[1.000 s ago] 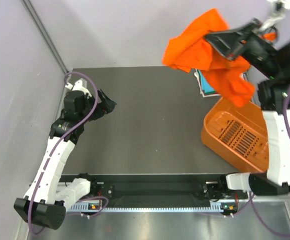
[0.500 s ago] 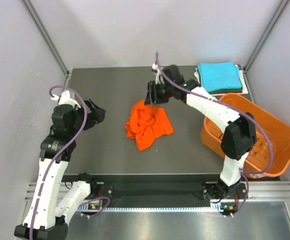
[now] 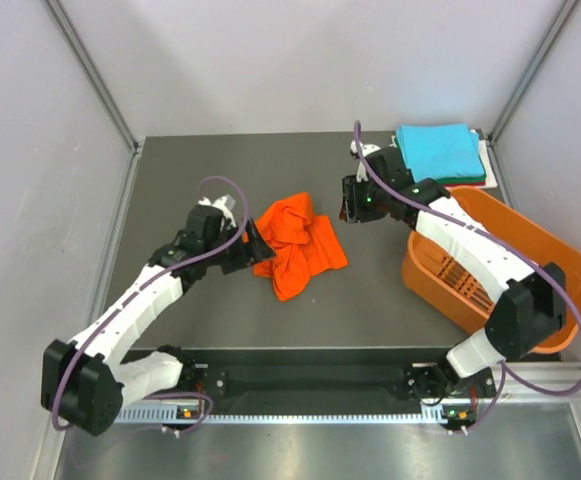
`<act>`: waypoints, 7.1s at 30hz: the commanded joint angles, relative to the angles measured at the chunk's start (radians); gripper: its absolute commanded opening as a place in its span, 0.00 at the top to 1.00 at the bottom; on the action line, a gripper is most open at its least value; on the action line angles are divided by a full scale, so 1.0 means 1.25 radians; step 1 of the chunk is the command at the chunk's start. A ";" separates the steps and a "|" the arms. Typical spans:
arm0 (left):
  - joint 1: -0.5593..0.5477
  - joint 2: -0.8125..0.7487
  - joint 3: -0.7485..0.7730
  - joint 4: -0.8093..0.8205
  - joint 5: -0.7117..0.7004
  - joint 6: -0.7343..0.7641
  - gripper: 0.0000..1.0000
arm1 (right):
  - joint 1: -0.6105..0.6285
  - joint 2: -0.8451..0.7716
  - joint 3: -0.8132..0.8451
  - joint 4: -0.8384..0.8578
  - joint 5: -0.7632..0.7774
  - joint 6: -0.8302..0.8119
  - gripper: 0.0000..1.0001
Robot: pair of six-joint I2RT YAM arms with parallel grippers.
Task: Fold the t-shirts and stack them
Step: Move the tshirt to the center of the board, then flatten the tshirt out
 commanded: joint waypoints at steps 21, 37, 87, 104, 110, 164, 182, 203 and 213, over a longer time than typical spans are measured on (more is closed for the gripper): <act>-0.033 0.178 0.110 0.103 -0.260 0.001 0.25 | 0.027 0.256 -0.045 0.038 0.076 0.025 0.70; 0.043 0.375 0.210 0.106 -0.234 0.025 0.23 | 0.000 0.270 -0.145 0.117 -0.045 0.010 0.74; -0.029 0.269 0.201 0.135 -0.232 0.209 0.48 | 0.004 -0.227 0.003 -0.043 0.054 -0.003 1.00; -0.029 0.510 0.258 0.234 -0.306 0.201 0.44 | -0.097 0.134 0.246 0.085 0.054 -0.009 1.00; -0.029 0.622 0.359 0.226 -0.327 0.216 0.43 | -0.122 0.164 0.243 0.101 -0.009 -0.015 1.00; 0.244 0.388 0.434 -0.200 -0.185 0.245 0.70 | -0.140 -0.098 0.034 0.213 -0.119 -0.026 1.00; -0.017 0.469 0.356 -0.107 -0.371 0.268 0.57 | -0.135 -0.052 0.003 0.229 -0.146 -0.036 1.00; -0.085 0.623 0.401 -0.038 -0.445 0.426 0.54 | -0.142 -0.065 0.002 0.215 -0.131 -0.030 1.00; -0.093 0.640 0.386 -0.012 -0.516 0.443 0.59 | -0.146 -0.070 0.002 0.203 -0.129 -0.031 1.00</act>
